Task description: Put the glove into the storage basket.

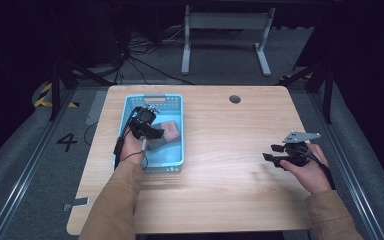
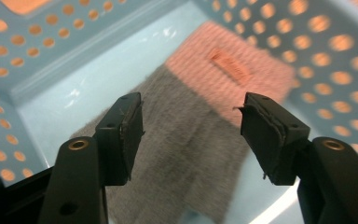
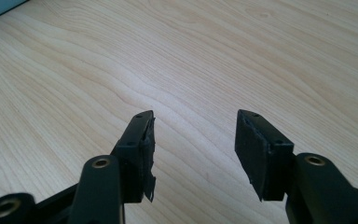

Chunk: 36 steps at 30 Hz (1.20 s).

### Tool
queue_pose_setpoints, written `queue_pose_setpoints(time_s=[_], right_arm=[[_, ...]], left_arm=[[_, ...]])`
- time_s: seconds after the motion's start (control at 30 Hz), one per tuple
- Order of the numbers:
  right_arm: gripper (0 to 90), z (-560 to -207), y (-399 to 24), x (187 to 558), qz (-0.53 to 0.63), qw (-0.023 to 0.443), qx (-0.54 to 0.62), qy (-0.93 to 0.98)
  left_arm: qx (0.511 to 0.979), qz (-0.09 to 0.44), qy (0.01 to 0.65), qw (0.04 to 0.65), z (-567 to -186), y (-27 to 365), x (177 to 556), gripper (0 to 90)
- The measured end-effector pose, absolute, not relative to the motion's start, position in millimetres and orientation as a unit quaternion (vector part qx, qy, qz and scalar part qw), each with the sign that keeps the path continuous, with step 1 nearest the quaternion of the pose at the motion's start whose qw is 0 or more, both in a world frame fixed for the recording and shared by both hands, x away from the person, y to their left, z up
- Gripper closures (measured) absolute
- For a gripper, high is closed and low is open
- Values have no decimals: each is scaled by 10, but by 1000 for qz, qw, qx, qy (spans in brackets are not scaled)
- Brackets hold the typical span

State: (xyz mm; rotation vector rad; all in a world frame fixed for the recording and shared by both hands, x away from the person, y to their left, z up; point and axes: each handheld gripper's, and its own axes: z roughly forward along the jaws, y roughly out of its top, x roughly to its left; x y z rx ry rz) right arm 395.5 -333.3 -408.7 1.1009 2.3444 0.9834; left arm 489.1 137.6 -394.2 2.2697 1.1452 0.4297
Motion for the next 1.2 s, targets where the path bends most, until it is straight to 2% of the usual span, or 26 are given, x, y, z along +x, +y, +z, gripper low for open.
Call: queue_pose_setpoints(time_s=[0.37, 0.6, 0.8, 1.03, 1.2], right_arm=[[485, -4121, -3202, 4054, 348, 174, 378, 840], [477, -4132, -3175, 4056, 345, 170, 376, 843], [476, -4146, -3192, 4053, 344, 169, 378, 843], [468, -4161, -3202, 4053, 344, 167, 379, 843], [465, -4164, -3216, 4057, 344, 167, 380, 842]], left_arm=[[833, 156, 382, 368, -3525, 1351, 4247, 358], [831, 137, 355, 405, -3477, 1275, 3879, 347], [836, 114, 322, 429, -3573, 1148, 3640, 354], [850, 93, 282, 435, -3894, 985, 3502, 384], [846, 110, 248, 459, -4104, 940, 3367, 381]])
